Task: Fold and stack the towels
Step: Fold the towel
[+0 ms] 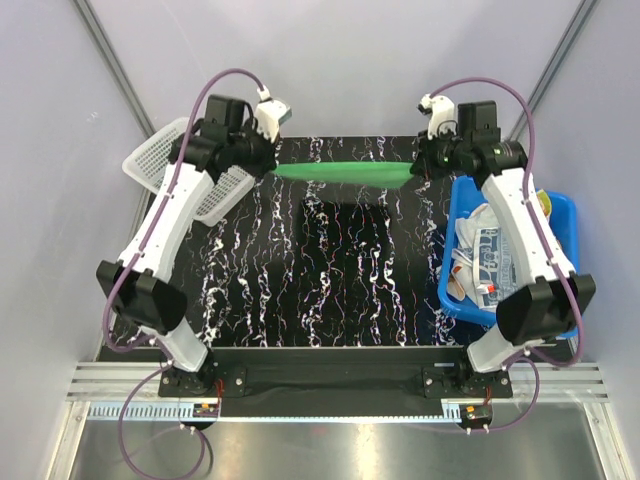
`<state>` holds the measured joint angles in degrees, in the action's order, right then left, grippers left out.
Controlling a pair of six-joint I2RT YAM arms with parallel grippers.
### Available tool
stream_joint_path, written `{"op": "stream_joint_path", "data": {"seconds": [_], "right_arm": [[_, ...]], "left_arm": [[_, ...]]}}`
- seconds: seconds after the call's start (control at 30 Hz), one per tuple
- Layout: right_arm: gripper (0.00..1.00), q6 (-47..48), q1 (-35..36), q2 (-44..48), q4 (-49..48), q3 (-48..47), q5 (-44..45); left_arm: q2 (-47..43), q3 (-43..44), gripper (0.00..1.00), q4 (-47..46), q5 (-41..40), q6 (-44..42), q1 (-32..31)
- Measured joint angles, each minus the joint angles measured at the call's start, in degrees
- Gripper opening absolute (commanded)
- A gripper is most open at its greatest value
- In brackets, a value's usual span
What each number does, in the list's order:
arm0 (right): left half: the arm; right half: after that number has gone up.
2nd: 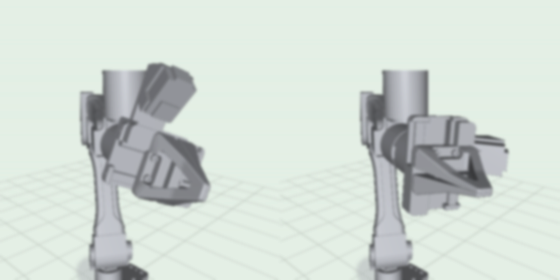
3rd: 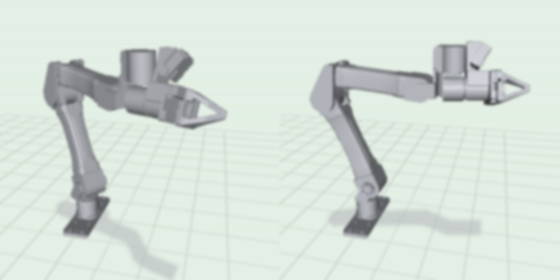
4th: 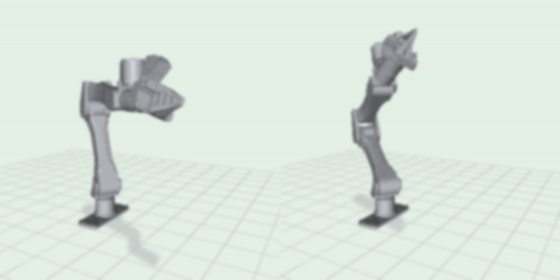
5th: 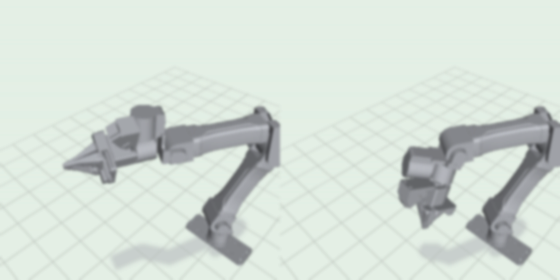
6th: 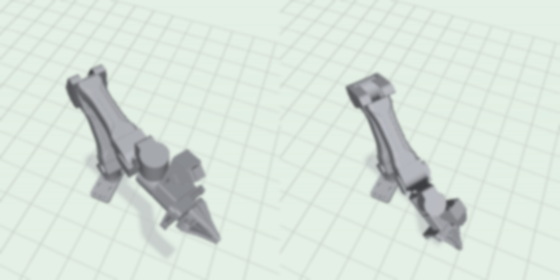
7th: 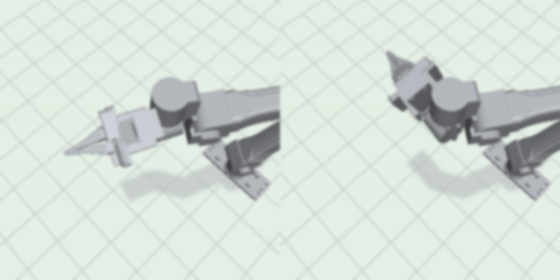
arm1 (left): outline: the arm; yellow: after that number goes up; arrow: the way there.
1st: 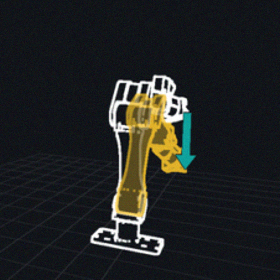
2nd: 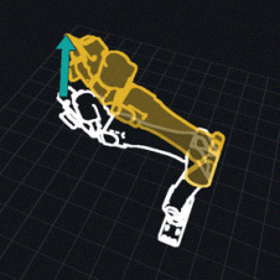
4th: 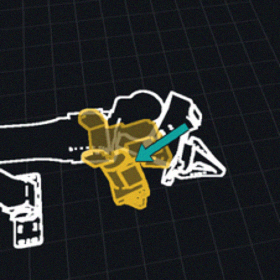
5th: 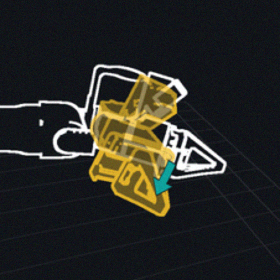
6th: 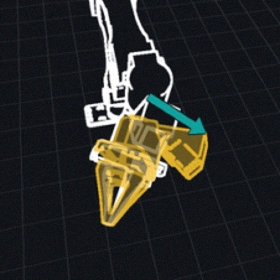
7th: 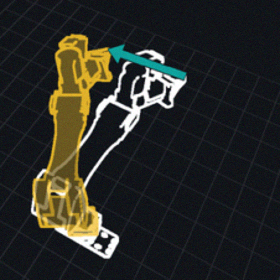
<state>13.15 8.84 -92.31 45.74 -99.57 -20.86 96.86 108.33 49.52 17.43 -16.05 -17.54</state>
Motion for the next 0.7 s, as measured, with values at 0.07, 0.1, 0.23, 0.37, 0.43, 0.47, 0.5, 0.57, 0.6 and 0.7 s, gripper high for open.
{"op": "stream_joint_path", "data": {"seconds": [0.07,0.1,0.23,0.37,0.43,0.47,0.5,0.57,0.6,0.7], "right_arm": [[0.00,-0.74,1.44,3.02,0.94,2.51,0.83],[0.00,-1.18,2.21,4.55,1.81,3.63,1.42],[0.00,-2.99,5.42,10.40,5.40,6.93,3.34],[0.00,-3.96,6.51,14.91,6.69,9.49,4.24],[0.00,-3.91,6.49,14.19,6.49,9.66,4.57],[0.00,-3.74,6.49,12.96,6.05,9.64,4.83],[0.00,-3.43,6.49,11.10,5.62,9.64,4.96],[0.00,-2.54,6.49,6.25,4.20,9.51,5.38],[0.00,-1.90,6.40,2.84,3.08,9.33,5.38],[0.00,-0.20,5.88,-6.25,0.39,8.85,5.16]], "left_arm": [[-2.49,-3.30,0.00,1.33,-1.33,0.04,-0.98],[-3.80,-4.57,0.00,2.51,-1.81,0.07,-1.60],[-9.46,-7.69,0.00,5.57,-2.62,0.90,-4.07],[-13.03,-8.02,0.00,6.54,-2.54,1.55,-5.18],[-11.89,-7.82,0.00,6.49,-2.64,1.57,-5.03],[-10.25,-7.26,0.00,6.60,-2.67,1.55,-4.83],[-7.82,-6.34,0.00,6.45,-2.71,1.53,-4.52],[-1.90,-4.68,0.00,5.49,-2.73,1.51,-3.76],[1.95,-3.80,0.00,4.85,-2.71,1.49,-3.19],[14.23,-0.66,0.00,2.91,-2.89,1.29,-1.31]]}}
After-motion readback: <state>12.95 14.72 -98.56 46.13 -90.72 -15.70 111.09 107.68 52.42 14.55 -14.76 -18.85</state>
